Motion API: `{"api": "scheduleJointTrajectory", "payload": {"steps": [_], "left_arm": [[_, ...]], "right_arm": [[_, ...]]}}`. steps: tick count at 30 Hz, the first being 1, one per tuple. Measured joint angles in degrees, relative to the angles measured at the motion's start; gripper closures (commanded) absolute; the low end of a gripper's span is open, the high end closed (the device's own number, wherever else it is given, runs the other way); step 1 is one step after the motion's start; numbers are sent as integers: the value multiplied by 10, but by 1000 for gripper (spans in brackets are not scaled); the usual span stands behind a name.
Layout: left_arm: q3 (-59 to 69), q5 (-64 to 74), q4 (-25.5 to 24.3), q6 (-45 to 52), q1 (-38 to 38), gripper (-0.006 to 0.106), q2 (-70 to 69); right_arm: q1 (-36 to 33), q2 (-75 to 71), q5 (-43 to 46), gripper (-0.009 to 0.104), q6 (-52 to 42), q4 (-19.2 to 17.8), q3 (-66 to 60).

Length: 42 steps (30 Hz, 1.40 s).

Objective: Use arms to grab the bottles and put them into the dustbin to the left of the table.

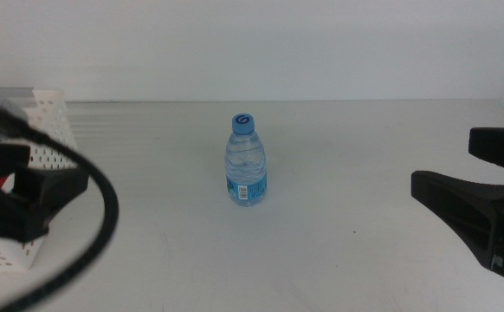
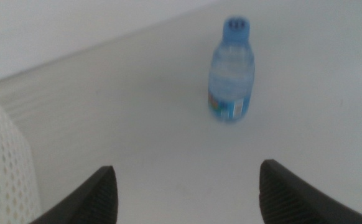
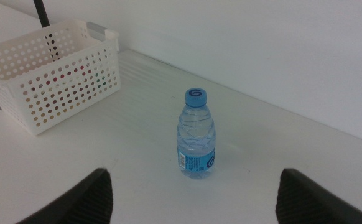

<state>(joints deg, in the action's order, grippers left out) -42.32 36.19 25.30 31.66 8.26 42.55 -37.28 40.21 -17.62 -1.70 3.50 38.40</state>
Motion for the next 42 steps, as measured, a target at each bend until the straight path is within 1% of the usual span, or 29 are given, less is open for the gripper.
{"api": "scheduleJointTrajectory", "payload": {"steps": [3, 6, 10, 14, 15, 18, 24, 30, 32, 34, 39, 42], "left_arm": [[-4, -30, 30, 3, 0, 30, 14], [-32, -39, 58, 28, 0, 30, 45], [-92, -40, 117, 95, 0, 30, 112], [-114, -44, 195, 163, 2, 30, 167], [-115, -48, 213, 181, 7, 30, 180], [-115, -77, 246, 215, 38, 30, 214], [-115, -180, 265, 225, 122, 30, 269], [-115, -238, 274, 226, 151, 30, 299], [-115, -249, 259, 205, 154, 30, 304], [-109, -270, 217, 164, 165, 30, 307], [-69, -343, 69, -5, 210, 30, 309], [-38, -393, 3, -79, 229, 30, 310]], "right_arm": [[0, 0, 0, 25, 0, 0, 0], [0, 0, 0, 25, 0, 0, 0], [0, 0, 0, 25, -1, 0, 0], [0, 0, 0, 25, -1, 0, 0], [0, 0, 0, 25, -1, 0, 0], [0, 0, 0, 25, -1, 0, 0], [0, 0, 0, 25, -1, 0, 0], [0, 0, 0, 25, -1, 0, 0], [0, 0, 0, 25, -1, 0, 0], [0, 0, 0, 25, -1, 0, 0], [0, 0, 0, 25, -1, 0, 0], [0, 0, -1, 25, -1, 0, 0]]}}
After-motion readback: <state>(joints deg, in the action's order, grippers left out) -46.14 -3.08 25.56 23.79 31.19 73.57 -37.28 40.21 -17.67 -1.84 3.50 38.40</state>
